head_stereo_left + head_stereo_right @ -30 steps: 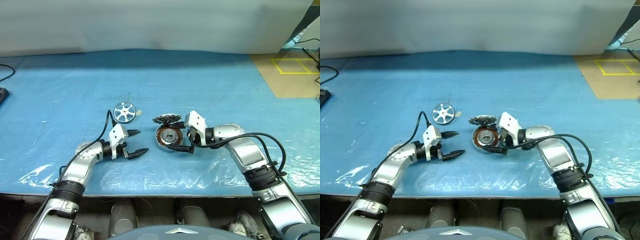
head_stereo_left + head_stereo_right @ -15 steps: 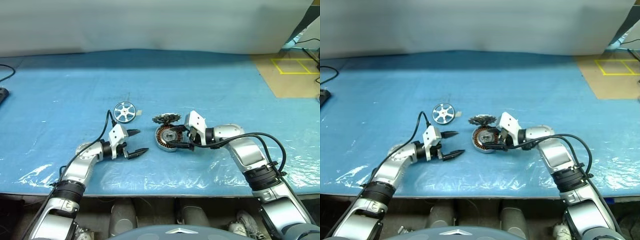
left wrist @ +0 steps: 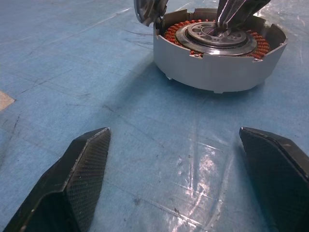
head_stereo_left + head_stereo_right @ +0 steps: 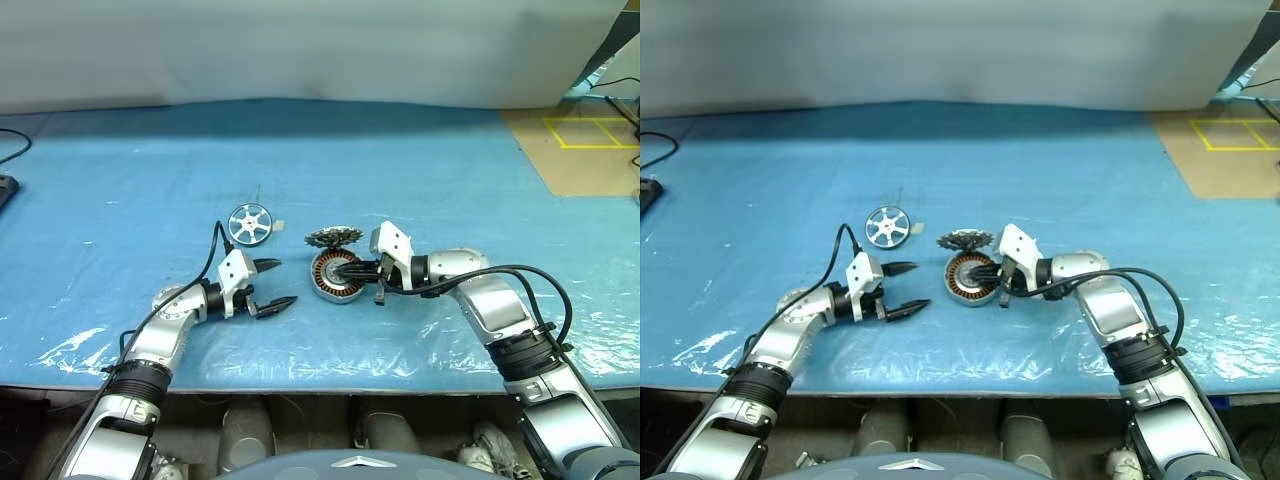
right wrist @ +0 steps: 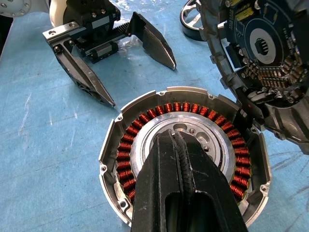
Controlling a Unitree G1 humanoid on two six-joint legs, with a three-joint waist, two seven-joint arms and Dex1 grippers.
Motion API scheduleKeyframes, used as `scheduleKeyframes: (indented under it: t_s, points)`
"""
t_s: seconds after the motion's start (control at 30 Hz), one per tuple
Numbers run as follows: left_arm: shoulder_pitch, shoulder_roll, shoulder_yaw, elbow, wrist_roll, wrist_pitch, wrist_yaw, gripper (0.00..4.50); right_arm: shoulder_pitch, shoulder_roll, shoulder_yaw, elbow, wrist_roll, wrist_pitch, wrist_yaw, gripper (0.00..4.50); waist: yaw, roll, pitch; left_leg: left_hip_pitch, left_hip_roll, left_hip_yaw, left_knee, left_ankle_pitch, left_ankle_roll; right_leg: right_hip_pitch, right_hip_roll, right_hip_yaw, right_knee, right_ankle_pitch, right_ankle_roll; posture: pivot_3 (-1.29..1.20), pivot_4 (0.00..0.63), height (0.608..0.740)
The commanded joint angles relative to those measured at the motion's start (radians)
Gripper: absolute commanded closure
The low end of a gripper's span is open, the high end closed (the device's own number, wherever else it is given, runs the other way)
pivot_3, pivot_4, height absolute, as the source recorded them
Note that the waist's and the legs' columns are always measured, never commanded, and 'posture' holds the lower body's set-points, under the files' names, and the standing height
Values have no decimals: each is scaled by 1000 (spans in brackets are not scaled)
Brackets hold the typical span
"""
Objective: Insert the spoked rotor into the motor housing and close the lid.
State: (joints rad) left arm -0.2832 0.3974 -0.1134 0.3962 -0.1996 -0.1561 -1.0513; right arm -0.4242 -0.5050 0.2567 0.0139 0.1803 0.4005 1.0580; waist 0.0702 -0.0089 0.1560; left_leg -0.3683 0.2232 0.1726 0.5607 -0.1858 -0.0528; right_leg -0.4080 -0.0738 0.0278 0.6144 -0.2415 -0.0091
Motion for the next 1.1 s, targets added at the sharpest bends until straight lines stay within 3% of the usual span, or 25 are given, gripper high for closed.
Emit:
scheduleKeyframes:
  t_s: [0.03, 0.67, 1.1]
  points:
    - [12, 2, -7, 21, 13, 16, 6, 0, -13, -3, 3, 4, -1, -1, 1, 4469, 0, 0, 0, 0, 0, 0, 0, 0, 0, 0, 0, 0, 0, 0, 0, 0, 150, 740]
    - [19, 5, -8, -22, 14, 48, 22, 0, 13, -56, 86, 9, -89, -1, -7, 4469, 0, 0, -1, 2, 0, 0, 0, 0, 0, 2, 0, 0, -1, 0, 0, 0, 150, 740]
    - [27, 5, -9, -39, 12, 62, 24, 0, -26, -55, -12, -157, 84, 90, 42, 4469, 0, 0, 0, 0, 0, 0, -3, 0, 0, 1, 0, -1, -4, 0, 0, 0, 150, 740]
